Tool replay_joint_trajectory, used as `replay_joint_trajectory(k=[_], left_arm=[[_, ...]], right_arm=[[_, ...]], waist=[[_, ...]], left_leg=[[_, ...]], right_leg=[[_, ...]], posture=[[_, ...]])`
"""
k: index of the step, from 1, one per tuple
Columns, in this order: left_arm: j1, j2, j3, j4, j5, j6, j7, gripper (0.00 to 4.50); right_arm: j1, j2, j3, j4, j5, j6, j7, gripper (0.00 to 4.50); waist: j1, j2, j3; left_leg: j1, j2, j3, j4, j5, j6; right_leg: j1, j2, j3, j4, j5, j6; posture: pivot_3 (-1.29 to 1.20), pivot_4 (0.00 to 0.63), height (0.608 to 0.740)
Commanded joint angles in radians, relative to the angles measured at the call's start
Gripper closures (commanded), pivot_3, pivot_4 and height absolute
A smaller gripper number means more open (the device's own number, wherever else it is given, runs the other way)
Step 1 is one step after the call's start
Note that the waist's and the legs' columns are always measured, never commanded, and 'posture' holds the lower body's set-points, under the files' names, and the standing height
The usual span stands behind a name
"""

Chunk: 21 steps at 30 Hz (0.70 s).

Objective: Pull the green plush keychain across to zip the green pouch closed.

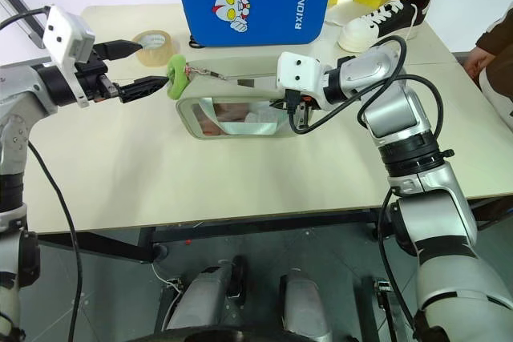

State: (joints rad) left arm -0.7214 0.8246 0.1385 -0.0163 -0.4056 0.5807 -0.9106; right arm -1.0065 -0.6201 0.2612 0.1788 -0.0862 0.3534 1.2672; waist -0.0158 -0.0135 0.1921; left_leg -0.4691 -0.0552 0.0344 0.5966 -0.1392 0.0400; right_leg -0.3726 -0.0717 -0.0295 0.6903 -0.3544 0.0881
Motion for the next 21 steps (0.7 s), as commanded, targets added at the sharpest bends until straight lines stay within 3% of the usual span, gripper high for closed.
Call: replay_joint_trajectory(k=[1,7,10,15,21], left_arm=[[-0.014,-0.004,0.013,-0.019,-0.008,-0.012,0.008,0.00],[-0.002,-0.018,0.010,-0.005,0.003,-0.029,0.010,0.00],[-0.003,-0.013,0.013,0.011,0.006,-0.036,0.007,0.00],[-0.007,-0.006,0.026,0.060,0.014,-0.054,0.015,0.00],[-0.021,-0.022,0.035,0.168,0.062,-0.120,0.085,0.00]], right_arm=[[-0.025,-0.024,-0.011,-0.095,0.015,0.077,-0.001,4.43],[0.009,0.019,-0.008,-0.124,0.031,0.171,-0.066,4.43],[0.003,0.020,-0.028,-0.138,0.051,0.202,-0.083,3.43],[-0.029,-0.039,-0.089,-0.187,0.125,0.240,-0.061,0.84],[-0.013,-0.134,-0.156,-0.245,0.210,0.286,-0.038,0.84]], waist=[[0.001,0.000,0.000],[0.002,0.000,0.000],[0.002,0.000,0.000],[0.004,0.000,0.000],[0.004,0.000,0.000]], left_leg=[[0.000,0.000,0.000,0.000,0.000,0.000],[0.000,0.000,0.000,0.000,0.000,0.000],[0.000,0.000,0.000,0.000,0.000,0.001],[0.000,0.000,0.000,0.000,0.000,0.001],[0.002,0.000,0.000,0.001,-0.005,0.006]], right_leg=[[0.000,0.000,0.000,0.000,0.000,0.000],[0.000,0.000,0.000,0.000,0.000,0.000],[0.001,0.000,0.000,0.000,0.000,0.000],[0.001,0.000,0.000,0.000,0.000,0.000],[0.000,-0.001,0.000,-0.001,0.000,0.000]], posture=[[0.00,0.150,0.740],[0.00,0.150,0.740],[0.00,0.150,0.740],[0.00,0.150,0.740],[0.00,0.150,0.740]])
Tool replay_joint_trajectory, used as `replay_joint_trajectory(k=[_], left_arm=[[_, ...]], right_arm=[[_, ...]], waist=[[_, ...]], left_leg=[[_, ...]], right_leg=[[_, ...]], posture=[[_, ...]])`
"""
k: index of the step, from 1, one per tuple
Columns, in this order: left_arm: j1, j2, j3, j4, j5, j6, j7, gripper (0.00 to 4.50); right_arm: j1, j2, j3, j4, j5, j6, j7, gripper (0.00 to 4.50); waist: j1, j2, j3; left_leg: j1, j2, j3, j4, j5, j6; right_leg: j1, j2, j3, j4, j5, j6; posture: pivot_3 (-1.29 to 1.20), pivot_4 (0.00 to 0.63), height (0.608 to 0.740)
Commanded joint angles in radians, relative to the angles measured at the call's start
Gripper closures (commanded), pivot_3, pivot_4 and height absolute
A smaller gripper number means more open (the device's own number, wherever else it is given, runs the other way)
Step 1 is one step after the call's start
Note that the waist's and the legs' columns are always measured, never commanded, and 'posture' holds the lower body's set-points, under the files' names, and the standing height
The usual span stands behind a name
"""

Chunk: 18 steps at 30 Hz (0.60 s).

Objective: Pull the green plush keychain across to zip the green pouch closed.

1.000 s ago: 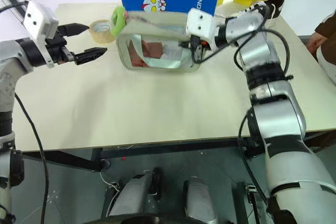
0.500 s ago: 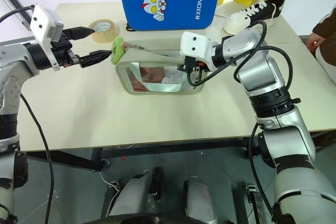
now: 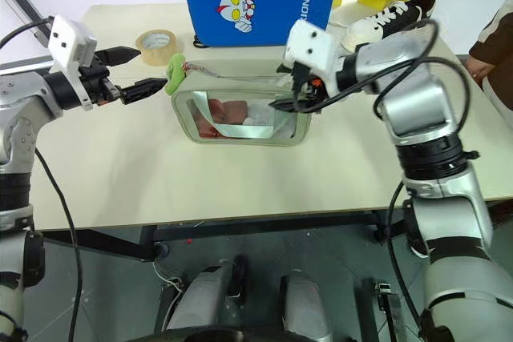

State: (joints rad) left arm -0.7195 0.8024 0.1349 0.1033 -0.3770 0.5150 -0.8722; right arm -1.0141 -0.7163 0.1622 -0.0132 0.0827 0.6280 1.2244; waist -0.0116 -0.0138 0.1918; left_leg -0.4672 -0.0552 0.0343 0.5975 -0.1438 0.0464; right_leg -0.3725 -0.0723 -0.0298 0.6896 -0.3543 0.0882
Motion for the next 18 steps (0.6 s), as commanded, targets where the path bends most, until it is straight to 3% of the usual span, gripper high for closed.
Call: replay_joint_trajectory(k=[1,6,8,13,14,18], left_arm=[[-0.029,-0.006,0.035,0.073,0.040,-0.069,0.054,0.00],[-0.077,-0.035,0.011,0.189,0.085,-0.143,0.084,0.00],[-0.112,-0.051,0.005,0.252,0.111,-0.178,0.108,0.00],[-0.153,-0.097,-0.016,0.308,0.133,-0.213,0.099,0.00],[-0.152,-0.105,-0.018,0.296,0.126,-0.206,0.086,0.00],[-0.149,-0.107,-0.018,0.273,0.111,-0.186,0.051,0.00]], right_arm=[[0.023,-0.056,-0.058,-0.054,0.036,-0.002,-0.004,0.84],[0.111,-0.090,-0.034,-0.040,0.020,-0.075,-0.027,0.84],[0.122,-0.079,-0.029,-0.024,0.026,-0.082,-0.037,1.63],[0.132,-0.062,-0.003,0.004,0.011,-0.145,-0.063,4.23],[0.132,-0.060,-0.001,0.007,0.009,-0.158,-0.068,4.42],[0.136,-0.061,0.007,0.003,0.004,-0.181,-0.077,4.42]], waist=[[-0.001,0.000,0.000],[0.000,-0.001,0.000],[0.000,-0.001,0.000],[-0.002,-0.001,0.000],[-0.002,-0.001,0.000],[-0.004,-0.001,0.000]], left_leg=[[0.000,0.000,0.000,0.000,-0.001,0.000],[0.001,0.000,0.000,0.000,-0.001,0.000],[0.000,0.000,0.000,0.000,0.000,0.001],[-0.002,0.000,0.000,0.001,0.002,0.000],[-0.002,0.000,0.000,0.001,0.002,-0.001],[-0.002,0.000,0.000,0.001,0.002,-0.001]], right_leg=[[0.000,0.000,0.000,0.000,0.000,0.000],[0.001,0.000,0.000,-0.001,0.000,0.000],[0.001,0.000,0.000,0.000,0.000,0.000],[0.001,0.000,0.000,0.000,0.000,0.000],[0.001,0.000,0.000,0.000,0.000,0.000],[0.002,0.000,0.000,0.000,0.000,0.000]], posture=[[0.00,0.150,0.740],[0.00,0.150,0.740],[0.00,0.150,0.740],[0.00,0.150,0.740],[0.00,0.150,0.740],[0.00,0.150,0.740]])
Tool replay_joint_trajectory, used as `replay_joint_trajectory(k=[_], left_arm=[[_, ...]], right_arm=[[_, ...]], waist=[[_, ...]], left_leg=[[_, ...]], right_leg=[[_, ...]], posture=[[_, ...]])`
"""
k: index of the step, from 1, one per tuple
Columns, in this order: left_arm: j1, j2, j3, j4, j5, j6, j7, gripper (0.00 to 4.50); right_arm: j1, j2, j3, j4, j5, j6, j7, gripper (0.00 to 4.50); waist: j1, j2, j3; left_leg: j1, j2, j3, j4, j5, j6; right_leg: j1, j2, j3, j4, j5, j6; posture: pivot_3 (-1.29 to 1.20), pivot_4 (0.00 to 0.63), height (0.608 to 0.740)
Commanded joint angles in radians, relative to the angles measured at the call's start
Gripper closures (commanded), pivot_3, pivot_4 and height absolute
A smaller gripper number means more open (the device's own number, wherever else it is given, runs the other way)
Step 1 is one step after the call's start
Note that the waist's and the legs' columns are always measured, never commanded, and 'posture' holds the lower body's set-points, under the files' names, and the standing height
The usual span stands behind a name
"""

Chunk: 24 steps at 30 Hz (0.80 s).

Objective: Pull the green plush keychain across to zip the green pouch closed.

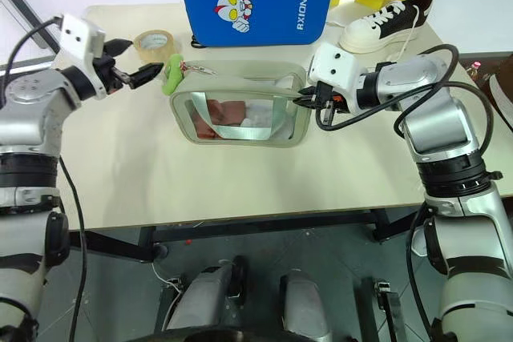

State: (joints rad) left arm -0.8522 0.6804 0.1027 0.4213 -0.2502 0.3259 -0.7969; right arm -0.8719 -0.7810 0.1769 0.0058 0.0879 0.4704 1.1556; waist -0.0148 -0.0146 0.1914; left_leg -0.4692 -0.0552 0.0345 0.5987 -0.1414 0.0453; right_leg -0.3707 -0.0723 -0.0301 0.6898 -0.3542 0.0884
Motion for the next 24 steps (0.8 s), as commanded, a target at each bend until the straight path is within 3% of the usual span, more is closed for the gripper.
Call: replay_joint_trajectory(k=[1,8,19,22,24], left_arm=[[-0.018,0.024,0.014,-0.045,-0.016,0.009,-0.037,0.00],[-0.014,0.053,0.004,-0.050,-0.034,0.047,-0.140,0.00],[-0.047,-0.005,-0.027,0.037,0.018,-0.005,-0.124,0.00],[-0.063,-0.018,-0.033,0.074,0.037,-0.026,-0.106,0.86],[-0.067,-0.024,-0.033,0.083,0.036,-0.041,-0.109,1.89]], right_arm=[[-0.006,0.004,-0.006,-0.021,0.001,-0.023,-0.008,4.42],[-0.005,0.007,-0.003,-0.020,-0.001,-0.031,-0.017,4.42],[-0.006,0.021,-0.003,-0.049,0.013,0.008,-0.024,4.42],[-0.007,0.025,-0.003,-0.052,0.017,0.018,-0.024,4.50],[-0.006,0.029,-0.002,-0.048,0.016,0.019,-0.026,4.50]], waist=[[0.000,0.000,0.000],[0.001,0.000,0.000],[0.001,0.000,0.000],[0.001,0.000,0.000],[0.000,0.000,0.000]], left_leg=[[0.000,0.000,0.000,0.000,0.000,0.000],[0.000,0.000,0.000,0.000,0.000,0.000],[0.001,0.000,0.000,0.000,0.000,0.000],[0.001,0.000,0.000,0.001,0.000,0.000],[0.001,0.000,0.000,0.001,0.000,0.000]], right_leg=[[0.000,0.000,0.000,0.000,0.000,0.000],[0.000,0.000,0.000,0.000,0.000,0.000],[0.001,0.000,0.000,0.000,0.000,0.000],[0.001,0.000,0.000,0.000,0.000,0.000],[0.001,0.000,0.000,0.000,0.000,0.000]], posture=[[0.00,0.150,0.740],[0.00,0.150,0.740],[0.00,0.150,0.740],[0.00,0.150,0.740],[0.00,0.150,0.740]])
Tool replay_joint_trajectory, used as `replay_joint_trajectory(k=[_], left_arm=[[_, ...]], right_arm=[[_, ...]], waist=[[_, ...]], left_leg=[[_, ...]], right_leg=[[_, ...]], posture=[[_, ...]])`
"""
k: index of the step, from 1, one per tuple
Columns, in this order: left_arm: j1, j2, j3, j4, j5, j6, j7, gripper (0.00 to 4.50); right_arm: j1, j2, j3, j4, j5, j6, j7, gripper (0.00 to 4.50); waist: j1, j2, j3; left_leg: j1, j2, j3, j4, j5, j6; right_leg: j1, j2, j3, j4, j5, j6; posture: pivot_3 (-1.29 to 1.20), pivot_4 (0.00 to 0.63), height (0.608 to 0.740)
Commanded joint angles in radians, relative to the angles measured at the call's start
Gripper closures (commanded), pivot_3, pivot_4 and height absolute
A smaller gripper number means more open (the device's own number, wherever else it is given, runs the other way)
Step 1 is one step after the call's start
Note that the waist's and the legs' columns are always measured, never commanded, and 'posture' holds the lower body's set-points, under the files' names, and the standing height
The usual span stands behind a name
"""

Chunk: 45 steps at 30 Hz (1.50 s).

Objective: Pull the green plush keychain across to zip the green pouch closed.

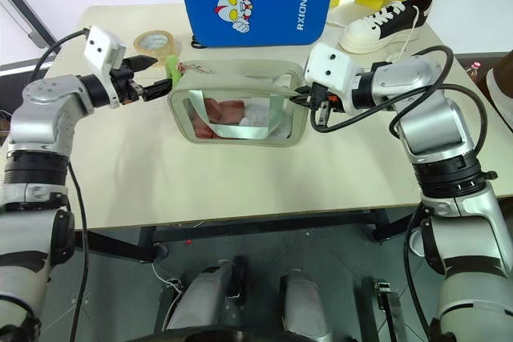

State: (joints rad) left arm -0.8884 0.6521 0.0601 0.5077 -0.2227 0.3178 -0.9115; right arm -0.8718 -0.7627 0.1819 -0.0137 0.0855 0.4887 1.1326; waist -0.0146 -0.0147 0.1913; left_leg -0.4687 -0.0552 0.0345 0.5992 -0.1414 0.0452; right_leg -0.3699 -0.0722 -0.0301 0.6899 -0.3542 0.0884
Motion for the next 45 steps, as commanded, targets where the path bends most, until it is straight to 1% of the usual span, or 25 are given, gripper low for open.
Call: replay_joint_trajectory(k=[1,4,5,9,12,19,22,23,25,27,28,29,30,33,35,37,39,41,43,45], left_arm=[[-0.033,0.003,0.014,-0.005,0.004,-0.033,0.005,2.41],[-0.047,0.008,0.029,-0.009,-0.008,-0.030,0.003,4.00],[-0.056,0.011,0.035,-0.010,-0.012,-0.028,0.007,4.46],[-0.120,0.015,0.062,-0.017,-0.042,0.003,0.014,4.46],[-0.155,0.006,0.059,-0.047,-0.063,0.034,-0.005,4.46],[-0.138,-0.063,-0.085,-0.169,0.007,0.015,-0.036,4.46],[-0.134,-0.070,-0.115,-0.182,0.027,-0.008,-0.053,4.46],[-0.138,-0.070,-0.114,-0.183,0.022,-0.006,-0.061,4.21],[-0.147,-0.061,-0.108,-0.183,0.014,0.001,-0.074,3.53],[-0.166,-0.036,-0.102,-0.173,0.027,-0.003,-0.076,2.57],[-0.179,-0.020,-0.097,-0.168,0.031,0.004,-0.077,1.93],[-0.188,-0.001,-0.093,-0.168,0.031,0.011,-0.085,1.54],[-0.193,0.028,-0.091,-0.176,0.028,0.020,-0.106,1.02],[-0.192,0.107,-0.079,-0.214,0.004,0.062,-0.164,1.02],[-0.164,0.178,-0.068,-0.267,-0.015,0.105,-0.216,1.02],[-0.108,0.245,-0.050,-0.355,-0.056,0.179,-0.267,1.02],[-0.009,0.292,-0.036,-0.473,-0.099,0.240,-0.297,1.02],[0.079,0.285,-0.030,-0.550,-0.106,0.256,-0.262,1.02],[0.111,0.268,-0.027,-0.576,-0.101,0.264,-0.225,1.02],[0.126,0.248,-0.037,-0.573,-0.074,0.249,-0.186,1.02]], right_arm=[[-0.006,0.012,-0.007,-0.028,0.017,-0.001,-0.004,4.50],[-0.006,0.014,-0.008,-0.026,0.017,0.000,-0.007,4.50],[-0.006,0.014,-0.008,-0.025,0.016,-0.001,-0.007,4.50],[-0.007,0.015,-0.009,-0.020,0.014,-0.006,-0.010,4.50],[-0.008,0.016,-0.009,-0.018,0.013,-0.008,-0.012,4.50],[-0.016,0.022,-0.004,-0.004,0.005,-0.023,-0.017,4.50],[-0.015,0.025,-0.005,-0.001,0.004,-0.027,-0.017,4.50],[-0.015,0.025,-0.005,0.001,0.004,-0.029,-0.017,4.50],[-0.014,0.027,-0.004,0.002,0.002,-0.030,-0.019,4.50],[-0.015,0.029,-0.004,0.005,0.001,-0.031,-0.020,4.50],[-0.015,0.030,-0.004,0.006,0.001,-0.031,-0.021,4.50],[-0.015,0.030,-0.004,0.007,0.001,-0.031,-0.021,4.50],[-0.014,0.029,-0.005,0.007,0.001,-0.031,-0.021,4.50],[-0.012,0.027,-0.006,0.007,0.003,-0.030,-0.020,4.50],[-0.011,0.028,-0.006,0.009,0.003,-0.031,-0.021,4.50],[-0.011,0.030,-0.006,0.015,0.003,-0.035,-0.021,4.50],[-0.017,0.036,-0.004,0.025,0.003,-0.039,-0.021,4.50],[-0.025,0.044,0.001,0.037,0.003,-0.045,-0.019,4.50],[-0.029,0.048,0.004,0.044,0.002,-0.050,-0.016,4.50],[-0.034,0.051,0.007,0.051,0.001,-0.055,-0.013,4.50]], waist=[[0.000,0.000,0.000],[0.001,0.000,0.000],[0.001,0.000,0.000],[0.002,0.000,0.000],[0.002,0.000,0.000],[0.003,0.000,0.000],[0.000,0.000,0.000],[-0.001,0.000,0.000],[0.000,0.000,0.000],[-0.001,0.000,0.000],[0.000,0.000,0.000],[0.000,0.000,0.000],[0.000,0.000,0.000],[-0.001,0.000,0.000],[-0.002,0.000,0.000],[-0.004,0.000,0.000],[-0.004,0.000,0.000],[-0.003,0.001,0.000],[0.002,0.001,0.000],[0.003,0.000,0.000]], left_leg=[[0.000,0.000,0.000,0.000,0.000,0.000],[0.000,0.000,0.000,0.000,0.000,0.000],[0.000,0.000,0.000,0.000,0.000,0.000],[-0.001,0.000,0.000,0.001,0.000,0.000],[-0.001,0.000,0.000,0.001,0.000,0.000],[0.000,0.000,0.000,0.002,0.000,-0.001],[0.000,0.000,0.000,0.003,0.000,-0.001],[0.000,0.000,0.000,0.003,0.000,-0.001],[-0.001,0.000,0.000,0.002,0.001,-0.001],[0.000,0.000,0.000,0.002,0.001,-0.001],[0.000,0.000,0.000,0.003,0.001,-0.001],[0.000,0.000,0.000,0.003,0.001,-0.001],[0.000,0.000,0.000,0.003,0.001,0.000],[0.000,0.000,0.000,0.002,0.000,-0.001],[0.000,0.000,0.000,0.002,0.000,-0.001],[0.000,0.000,0.000,0.002,0.000,-0.001],[0.000,0.000,0.000,0.002,0.000,-0.001],[0.002,0.000,0.000,0.001,0.000,-0.001],[0.006,0.000,-0.001,0.000,-0.004,0.002],[0.007,0.000,-0.002,0.001,-0.004,0.002]], right_leg=[[0.000,0.000,0.000,0.000,0.000,0.000],[0.000,0.000,0.000,0.000,0.000,0.000],[0.000,0.000,0.000,0.000,0.000,0.000],[0.000,0.000,0.000,0.000,0.000,0.000],[0.000,0.000,0.000,0.000,0.000,0.000],[0.002,0.000,-0.001,0.000,0.000,0.000],[0.002,0.000,0.000,0.000,0.000,0.000],[0.002,0.000,0.000,0.000,0.000,0.000],[0.001,0.001,0.000,0.000,0.000,0.000],[0.001,0.001,0.000,0.000,0.000,0.000],[0.002,0.000,0.000,0.000,0.000,0.000],[0.002,0.000,0.000,0.000,0.000,0.000],[0.001,0.000,0.000,0.000,0.000,0.000],[0.001,0.000,0.000,0.000,0.000,0.000],[0.001,0.000,0.000,0.000,0.000,0.000],[0.001,0.000,0.000,0.000,0.000,0.000],[0.001,0.000,0.000,0.000,0.000,0.000],[0.001,0.000,0.000,-0.001,0.000,0.000],[0.004,0.000,0.000,-0.001,0.000,0.000],[0.004,0.000,-0.001,-0.001,0.000,0.000]], posture=[[0.00,0.150,0.740],[0.00,0.150,0.740],[0.00,0.150,0.740],[0.00,0.150,0.740],[0.00,0.150,0.740],[0.00,0.150,0.740],[0.00,0.150,0.740],[0.00,0.150,0.740],[0.00,0.150,0.740],[0.00,0.150,0.740],[0.00,0.150,0.740],[0.00,0.150,0.740],[0.00,0.150,0.740],[0.00,0.150,0.740],[0.00,0.150,0.740],[0.00,0.150,0.740],[0.00,0.150,0.740],[0.00,0.150,0.740],[0.00,0.150,0.740],[0.00,0.150,0.740]])
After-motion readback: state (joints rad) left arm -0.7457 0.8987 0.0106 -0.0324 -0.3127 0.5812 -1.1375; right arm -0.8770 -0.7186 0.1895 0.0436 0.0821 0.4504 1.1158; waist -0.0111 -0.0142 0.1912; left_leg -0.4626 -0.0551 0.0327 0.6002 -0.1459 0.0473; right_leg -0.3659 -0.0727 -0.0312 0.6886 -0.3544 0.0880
